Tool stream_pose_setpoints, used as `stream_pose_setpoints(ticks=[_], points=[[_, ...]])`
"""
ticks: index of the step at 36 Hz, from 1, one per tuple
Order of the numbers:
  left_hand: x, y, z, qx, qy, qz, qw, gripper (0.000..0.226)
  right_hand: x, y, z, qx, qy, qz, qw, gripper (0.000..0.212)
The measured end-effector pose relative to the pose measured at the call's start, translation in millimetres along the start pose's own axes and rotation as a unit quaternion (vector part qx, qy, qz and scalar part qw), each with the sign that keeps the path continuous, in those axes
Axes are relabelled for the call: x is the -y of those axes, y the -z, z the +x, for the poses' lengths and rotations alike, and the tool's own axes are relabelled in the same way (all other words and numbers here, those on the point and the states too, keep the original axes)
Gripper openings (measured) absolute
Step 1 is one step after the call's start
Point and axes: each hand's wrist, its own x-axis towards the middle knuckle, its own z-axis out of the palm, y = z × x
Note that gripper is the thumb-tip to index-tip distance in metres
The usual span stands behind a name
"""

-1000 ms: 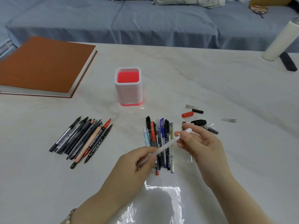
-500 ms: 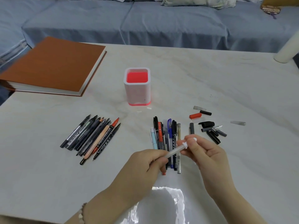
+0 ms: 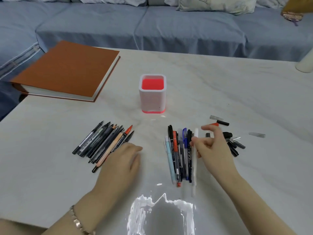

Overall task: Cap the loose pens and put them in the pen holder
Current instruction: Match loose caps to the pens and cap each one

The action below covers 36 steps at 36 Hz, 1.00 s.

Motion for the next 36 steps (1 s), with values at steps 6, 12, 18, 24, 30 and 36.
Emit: stream_pose_setpoints(ticks=[6, 12, 18, 24, 30, 36], points=[[29, 1, 11, -0.058, 0.026, 0.114, 0.991, 0.021, -3, -17, 16, 0.043, 0.048, -0.154, 0.986, 0.015], [27, -5, 21, -0.016, 0.048, 0.146, 0.988, 0.017, -13, -19, 8, 0.078, 0.059, -0.239, 0.966, 0.013], [18, -14, 29, 0.015, 0.037, 0.142, 0.989, 0.012, -27, 12, -6, 0.055, 0.08, -0.247, 0.964, 0.013], [-11, -20, 27, 0.028, 0.051, 0.015, 0.998, 0.027, -43, 61, 4, -0.009, 0.016, -0.308, 0.951, 0.018], [-35, -20, 18, 0.034, 0.042, -0.06, 0.997, 0.024, -58, 83, 29, -0.02, -0.03, -0.373, 0.927, 0.021], [-44, -19, 18, 0.028, 0.046, -0.082, 0.995, 0.024, -56, 77, 36, -0.02, -0.02, -0.411, 0.911, 0.024]])
